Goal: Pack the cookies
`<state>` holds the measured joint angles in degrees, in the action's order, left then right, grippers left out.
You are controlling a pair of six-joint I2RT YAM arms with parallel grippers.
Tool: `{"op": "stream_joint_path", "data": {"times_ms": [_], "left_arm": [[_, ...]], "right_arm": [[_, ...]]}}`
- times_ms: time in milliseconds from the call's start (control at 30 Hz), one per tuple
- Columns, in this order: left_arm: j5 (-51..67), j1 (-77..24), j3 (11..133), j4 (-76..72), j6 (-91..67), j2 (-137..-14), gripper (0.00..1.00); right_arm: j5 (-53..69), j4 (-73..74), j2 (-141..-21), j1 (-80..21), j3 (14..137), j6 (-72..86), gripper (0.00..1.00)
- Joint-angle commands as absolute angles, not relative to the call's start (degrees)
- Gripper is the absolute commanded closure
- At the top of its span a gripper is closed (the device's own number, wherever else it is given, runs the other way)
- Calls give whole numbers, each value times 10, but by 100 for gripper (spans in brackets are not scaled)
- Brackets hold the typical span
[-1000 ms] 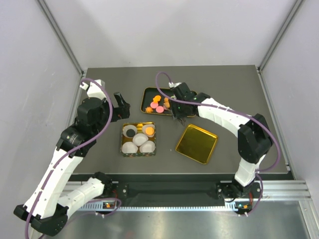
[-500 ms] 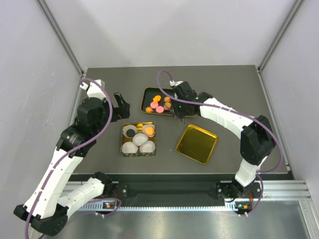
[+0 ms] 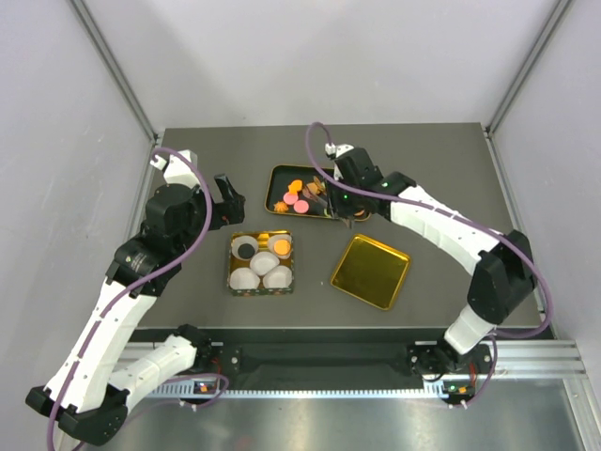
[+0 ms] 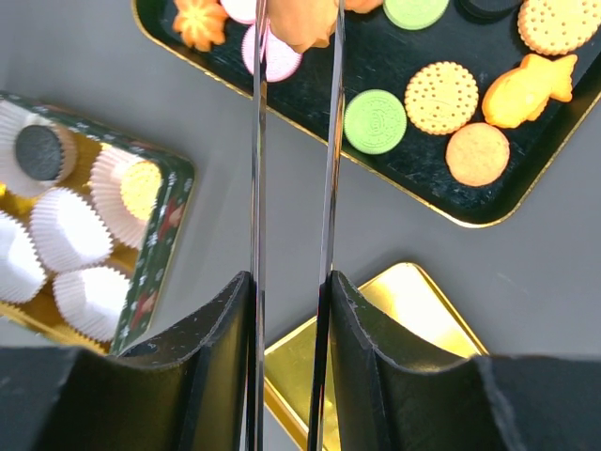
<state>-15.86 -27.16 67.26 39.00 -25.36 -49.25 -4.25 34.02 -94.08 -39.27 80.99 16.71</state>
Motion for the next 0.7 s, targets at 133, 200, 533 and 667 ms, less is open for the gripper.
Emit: {"op": "stream_joint_path", "data": {"times_ms": [133,200,533,667], "left_arm": [[-155,-271,679,361,-253,-488,1],[-156,-271,679,362,-252,-490,1],[-148,-271,677,352,-255,-496,1],[-149,-271,678,351,-255,-496,1]], "right_arm": [[-19,343,-854,-453,817,172,68],[-18,346,-846,-490,810,174,68],[-29,367,-860,-626,788,190,68],[-26,369,-873,-647,780,192,68]]}}
